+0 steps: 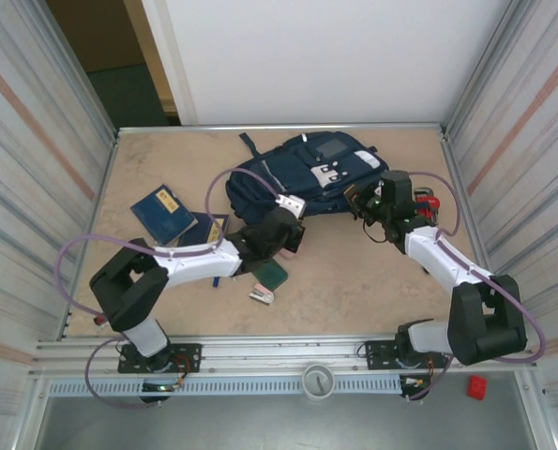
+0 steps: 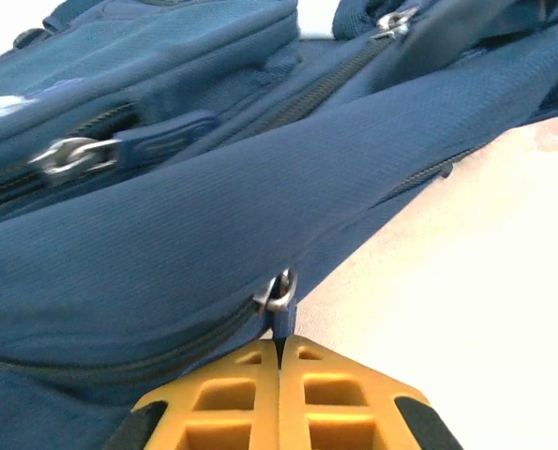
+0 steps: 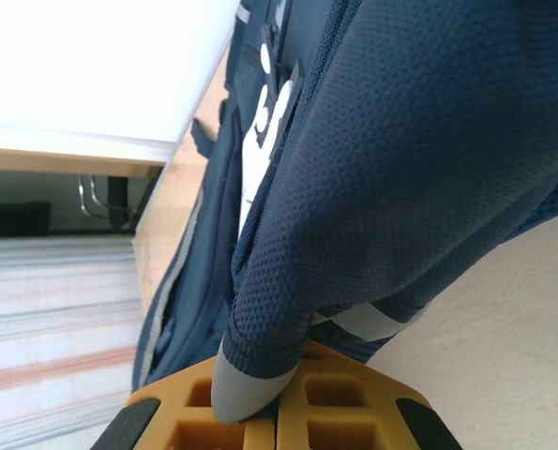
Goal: Pack the student bag
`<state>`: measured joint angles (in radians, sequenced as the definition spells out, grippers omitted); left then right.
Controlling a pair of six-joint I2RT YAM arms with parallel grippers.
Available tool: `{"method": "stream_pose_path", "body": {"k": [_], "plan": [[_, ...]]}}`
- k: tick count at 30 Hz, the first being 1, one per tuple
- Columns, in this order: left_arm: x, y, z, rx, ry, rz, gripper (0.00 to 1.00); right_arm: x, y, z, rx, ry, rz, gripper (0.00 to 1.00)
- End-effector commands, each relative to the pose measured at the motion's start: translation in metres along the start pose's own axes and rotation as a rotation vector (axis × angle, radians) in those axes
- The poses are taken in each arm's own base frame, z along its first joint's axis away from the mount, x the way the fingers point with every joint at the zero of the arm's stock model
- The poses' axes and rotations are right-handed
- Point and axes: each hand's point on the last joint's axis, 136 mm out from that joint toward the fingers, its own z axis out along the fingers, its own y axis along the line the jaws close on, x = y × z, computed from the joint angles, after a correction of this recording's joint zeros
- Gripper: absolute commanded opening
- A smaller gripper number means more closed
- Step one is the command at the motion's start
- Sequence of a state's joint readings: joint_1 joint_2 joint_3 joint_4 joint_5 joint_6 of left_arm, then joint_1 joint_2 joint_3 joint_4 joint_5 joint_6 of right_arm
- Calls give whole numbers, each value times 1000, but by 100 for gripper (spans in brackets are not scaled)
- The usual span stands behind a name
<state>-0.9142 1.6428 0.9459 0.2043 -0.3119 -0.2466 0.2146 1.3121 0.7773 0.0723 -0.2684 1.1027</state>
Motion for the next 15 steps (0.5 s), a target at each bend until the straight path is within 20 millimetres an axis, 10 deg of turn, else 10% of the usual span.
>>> {"method": "stream_pose_path", "body": {"k": [1,9,13,15], "plan": [[-7,10,-10,69,-24,-15,0,-14,18,-4,-55,7,-75,0],[1,40,-23,60,-12,-29,0,-32,7,-7,-30,13,-86,0],[-6,10,-24,114,-12,-18,3,-27,18,-7,-72,18,-62,0],[-3,-4,-22,67,-25,13,20,-26,25,-9,-96,14,-42,0]]}}
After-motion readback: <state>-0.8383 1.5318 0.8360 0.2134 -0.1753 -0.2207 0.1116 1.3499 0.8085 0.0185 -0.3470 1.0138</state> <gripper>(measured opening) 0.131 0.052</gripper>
